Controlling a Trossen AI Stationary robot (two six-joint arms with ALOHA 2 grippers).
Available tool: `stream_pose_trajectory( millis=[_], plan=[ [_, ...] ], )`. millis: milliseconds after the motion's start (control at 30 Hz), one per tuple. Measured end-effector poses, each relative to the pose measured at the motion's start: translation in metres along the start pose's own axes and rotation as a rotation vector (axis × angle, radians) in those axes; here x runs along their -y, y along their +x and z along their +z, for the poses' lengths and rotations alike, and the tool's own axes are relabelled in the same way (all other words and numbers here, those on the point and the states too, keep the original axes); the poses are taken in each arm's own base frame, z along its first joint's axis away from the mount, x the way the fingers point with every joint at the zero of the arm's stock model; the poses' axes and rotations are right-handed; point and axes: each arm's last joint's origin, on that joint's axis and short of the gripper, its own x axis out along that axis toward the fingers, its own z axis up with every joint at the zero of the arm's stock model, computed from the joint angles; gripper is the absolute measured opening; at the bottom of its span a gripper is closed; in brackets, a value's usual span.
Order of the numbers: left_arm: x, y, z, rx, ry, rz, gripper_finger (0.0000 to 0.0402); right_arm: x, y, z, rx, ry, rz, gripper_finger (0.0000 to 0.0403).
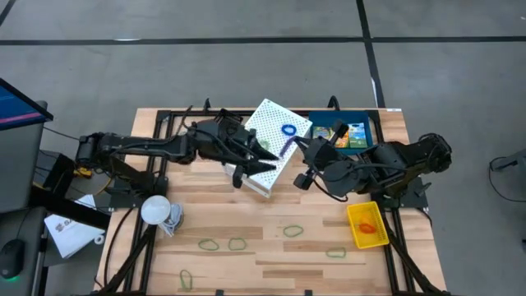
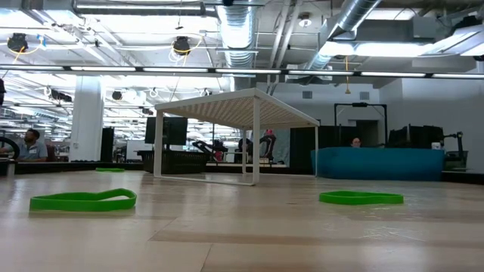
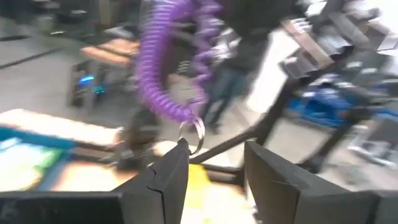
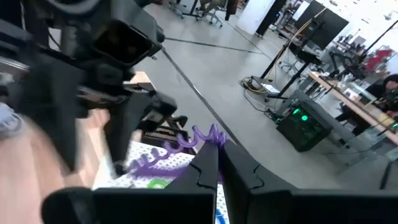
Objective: Pick & Place Office Desk Supplies
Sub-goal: Put the purple spring keychain into the yellow bin
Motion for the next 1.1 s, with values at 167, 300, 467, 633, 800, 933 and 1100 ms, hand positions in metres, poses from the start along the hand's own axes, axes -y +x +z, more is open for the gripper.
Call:
stream_pose_trajectory(
  millis=[167,300,467,633,800,933,1100],
  plan=[
    [-0.009,-0.025,0.015,0.008,0.064,0.185,0.0165,0.003,-0.009,-0.002,0.004,0.046,0.013,0.0],
    [-0.011,-0.047,0.033,0.07,0.112,0.242,0.018,0.003,-0.015,-0.005,-0.007,0.069,0.03,0.0],
    [-0.008,-0.069,0.05,0.14,0.19,0.3,0.0195,0.002,-0.025,-0.02,-0.076,0.087,0.054,0.0],
    [-0.006,-0.088,0.061,0.19,0.245,0.354,0.02,0.003,-0.037,-0.043,-0.269,0.194,0.121,0.0],
    [-0.007,-0.101,0.07,0.233,0.255,0.385,0.0199,-0.011,-0.041,-0.064,-0.445,0.29,0.222,0.0],
    [-0.008,-0.105,0.071,0.238,0.253,0.397,0.02,-0.034,-0.045,-0.094,-0.617,0.305,0.239,0.0],
    [-0.01,-0.104,0.067,0.201,0.22,0.402,0.0199,-0.06,-0.06,-0.139,-0.832,0.338,0.198,0.0]
  ],
)
